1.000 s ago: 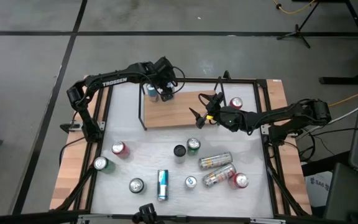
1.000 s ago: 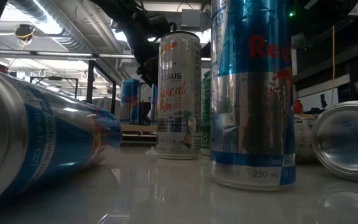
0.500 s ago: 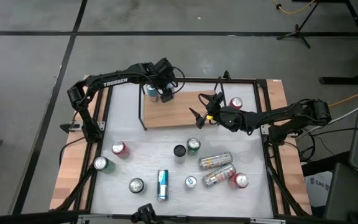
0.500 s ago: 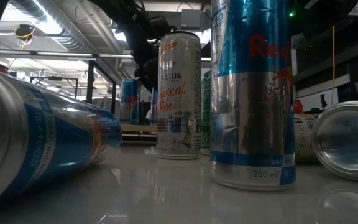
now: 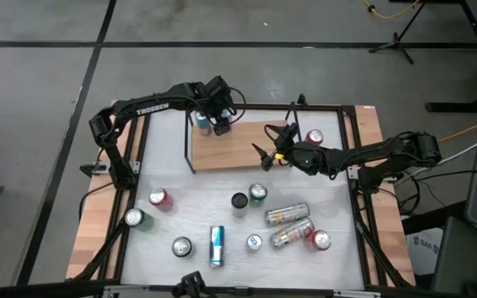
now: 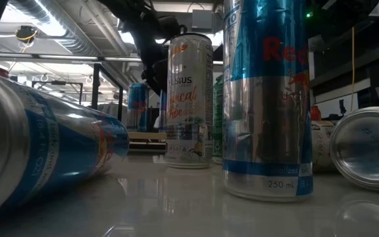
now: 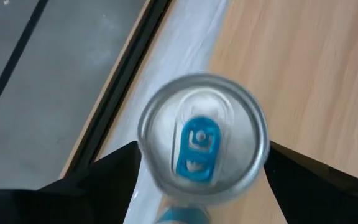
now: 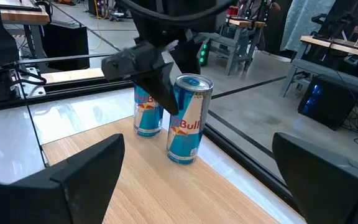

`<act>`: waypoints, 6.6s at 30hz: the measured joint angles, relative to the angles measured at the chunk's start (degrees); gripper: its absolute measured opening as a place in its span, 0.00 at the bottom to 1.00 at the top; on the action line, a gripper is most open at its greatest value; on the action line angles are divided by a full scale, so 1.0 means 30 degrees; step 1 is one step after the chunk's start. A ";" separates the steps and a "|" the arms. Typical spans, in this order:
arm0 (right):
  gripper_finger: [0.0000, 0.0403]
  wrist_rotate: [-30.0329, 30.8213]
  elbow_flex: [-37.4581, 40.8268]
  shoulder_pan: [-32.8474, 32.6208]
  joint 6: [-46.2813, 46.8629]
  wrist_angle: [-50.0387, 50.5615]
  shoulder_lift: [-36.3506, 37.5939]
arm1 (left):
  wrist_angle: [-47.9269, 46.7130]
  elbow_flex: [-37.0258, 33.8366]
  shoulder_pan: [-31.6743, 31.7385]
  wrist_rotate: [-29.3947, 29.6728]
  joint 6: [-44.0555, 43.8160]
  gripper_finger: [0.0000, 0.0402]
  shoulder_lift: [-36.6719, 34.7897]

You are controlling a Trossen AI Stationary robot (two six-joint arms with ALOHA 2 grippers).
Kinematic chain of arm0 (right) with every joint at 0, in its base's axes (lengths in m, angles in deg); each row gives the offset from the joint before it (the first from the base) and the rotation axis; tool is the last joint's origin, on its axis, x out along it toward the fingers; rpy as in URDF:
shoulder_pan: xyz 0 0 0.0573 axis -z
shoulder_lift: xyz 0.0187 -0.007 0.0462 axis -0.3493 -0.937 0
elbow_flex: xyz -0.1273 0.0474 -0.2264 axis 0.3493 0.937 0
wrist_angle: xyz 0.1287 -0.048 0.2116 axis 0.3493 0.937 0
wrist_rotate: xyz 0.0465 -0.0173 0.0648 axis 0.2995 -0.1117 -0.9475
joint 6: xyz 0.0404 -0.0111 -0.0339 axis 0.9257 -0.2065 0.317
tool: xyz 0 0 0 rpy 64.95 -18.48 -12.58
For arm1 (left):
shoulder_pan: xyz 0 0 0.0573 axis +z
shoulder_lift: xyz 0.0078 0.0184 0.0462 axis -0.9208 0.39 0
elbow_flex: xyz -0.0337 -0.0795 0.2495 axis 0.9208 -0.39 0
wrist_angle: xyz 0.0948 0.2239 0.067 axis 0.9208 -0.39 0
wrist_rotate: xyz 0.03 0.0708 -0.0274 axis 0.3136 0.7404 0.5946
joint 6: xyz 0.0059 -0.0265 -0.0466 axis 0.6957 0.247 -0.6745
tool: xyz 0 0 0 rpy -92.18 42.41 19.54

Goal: Sort soda cans
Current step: Put the blue soda can on the shelf, then put the blue soda can on the shelf and align with the other blue soda can

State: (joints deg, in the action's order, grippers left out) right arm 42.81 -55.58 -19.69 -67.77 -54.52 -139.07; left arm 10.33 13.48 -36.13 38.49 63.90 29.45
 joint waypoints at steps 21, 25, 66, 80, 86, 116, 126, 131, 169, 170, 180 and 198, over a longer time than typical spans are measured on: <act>0.99 0.0000 0.0000 0.0000 0.0006 0.0001 0.0000 | -0.5378 0.5098 -0.0860 0.0063 -0.0969 0.80 -0.0073; 0.99 0.0000 0.0000 0.0000 0.0005 0.0001 0.0000 | -0.6621 0.5974 -0.1520 0.0066 -0.1676 0.80 -0.0081; 0.99 -0.0622 0.0000 0.0007 -0.0001 0.0023 0.0000 | -0.2407 0.7055 -1.5708 0.1450 -0.8138 0.80 0.0225; 0.99 -0.2023 0.0000 -0.0007 0.0002 0.0732 0.0000 | 0.0634 0.7033 -1.9032 0.2536 -0.8182 0.80 0.3448; 0.99 -0.2033 0.0000 -0.0007 0.0002 0.1030 0.0000 | 0.1621 0.7033 -1.9651 0.3064 -0.8160 0.80 0.4929; 0.99 -0.2660 0.0000 0.0007 0.0006 0.1516 0.0000 | 0.1968 0.6662 -1.9751 0.4532 -1.0123 0.80 0.6753; 0.99 -0.2659 0.0000 0.0007 0.0004 0.1509 0.0000 | 0.2654 0.5335 -1.9744 0.4481 -1.1154 0.80 0.6746; 0.99 -0.2659 0.0000 0.0007 0.0006 0.1502 0.0000 | 0.3455 0.4954 -1.9737 0.4496 -1.1150 0.80 0.6742; 0.99 -0.2630 0.0000 0.0007 -0.0067 0.1509 0.0714 | 0.5239 0.5476 -1.8743 0.0530 -0.9862 0.52 0.6123; 0.99 -0.2628 0.0000 0.0007 -0.0067 0.1520 0.0930 | 0.5265 0.5590 -1.8636 0.0368 -0.9638 0.52 0.5971; 0.99 -0.2110 -0.0029 0.0007 -0.1006 0.2323 0.3528 | 0.4871 0.5661 -1.7231 -0.0718 -0.7389 0.52 0.3755; 0.99 0.1009 -0.0007 0.0007 -0.2071 0.2479 0.4669 | 0.2345 0.5656 -1.3901 -0.2238 -0.3440 0.52 -0.0122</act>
State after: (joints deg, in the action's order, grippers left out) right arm 45.84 -55.60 -19.67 -73.98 -47.08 -125.06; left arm 17.37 30.45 -77.83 31.78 53.58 29.09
